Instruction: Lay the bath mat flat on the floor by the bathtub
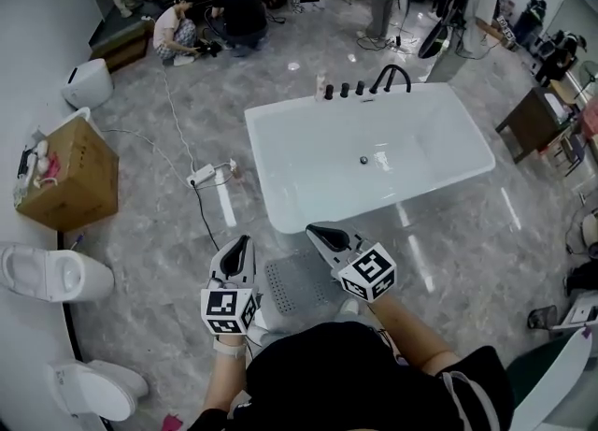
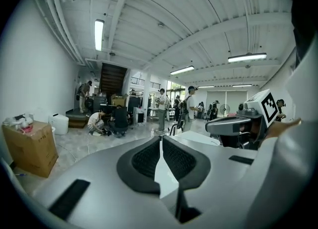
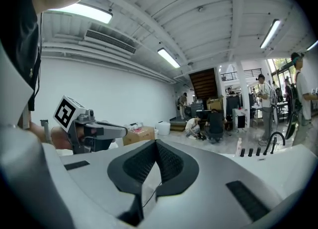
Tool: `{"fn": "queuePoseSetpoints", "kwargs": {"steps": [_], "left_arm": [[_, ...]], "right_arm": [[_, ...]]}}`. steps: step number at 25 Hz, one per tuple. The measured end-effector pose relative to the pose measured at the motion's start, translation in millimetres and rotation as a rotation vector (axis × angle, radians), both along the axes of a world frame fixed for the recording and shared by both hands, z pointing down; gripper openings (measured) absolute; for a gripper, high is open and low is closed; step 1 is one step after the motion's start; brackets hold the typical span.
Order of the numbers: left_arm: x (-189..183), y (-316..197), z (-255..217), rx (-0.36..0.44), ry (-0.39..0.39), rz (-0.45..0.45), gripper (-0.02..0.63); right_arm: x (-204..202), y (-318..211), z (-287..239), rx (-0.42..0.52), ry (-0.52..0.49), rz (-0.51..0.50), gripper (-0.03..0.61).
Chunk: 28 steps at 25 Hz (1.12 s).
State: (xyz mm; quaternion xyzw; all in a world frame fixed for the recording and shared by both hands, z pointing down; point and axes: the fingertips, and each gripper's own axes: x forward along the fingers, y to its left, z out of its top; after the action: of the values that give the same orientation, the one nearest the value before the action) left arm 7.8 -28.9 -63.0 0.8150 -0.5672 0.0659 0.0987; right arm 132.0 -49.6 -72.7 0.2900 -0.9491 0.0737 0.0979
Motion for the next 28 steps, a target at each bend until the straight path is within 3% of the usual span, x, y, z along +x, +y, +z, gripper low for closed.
{"fn": "queuePoseSetpoints", "kwargs": {"steps": [7, 10, 28], "left_arm": [[-4, 4, -37, 0.081, 0.008, -0.015, 0.020], [-5, 5, -41, 0.098, -0.030, -0.007, 0.020], [5, 24, -21, 0.046, -0.027, 0.020, 0.020]], "right_arm": [[3, 7, -30, 0.056, -0.019, 0.012, 0.025], [1, 12, -30, 0.055, -0.030, 0.021, 0.026], [37, 32, -10, 0.001, -0.077, 0.128, 0.025]]}}
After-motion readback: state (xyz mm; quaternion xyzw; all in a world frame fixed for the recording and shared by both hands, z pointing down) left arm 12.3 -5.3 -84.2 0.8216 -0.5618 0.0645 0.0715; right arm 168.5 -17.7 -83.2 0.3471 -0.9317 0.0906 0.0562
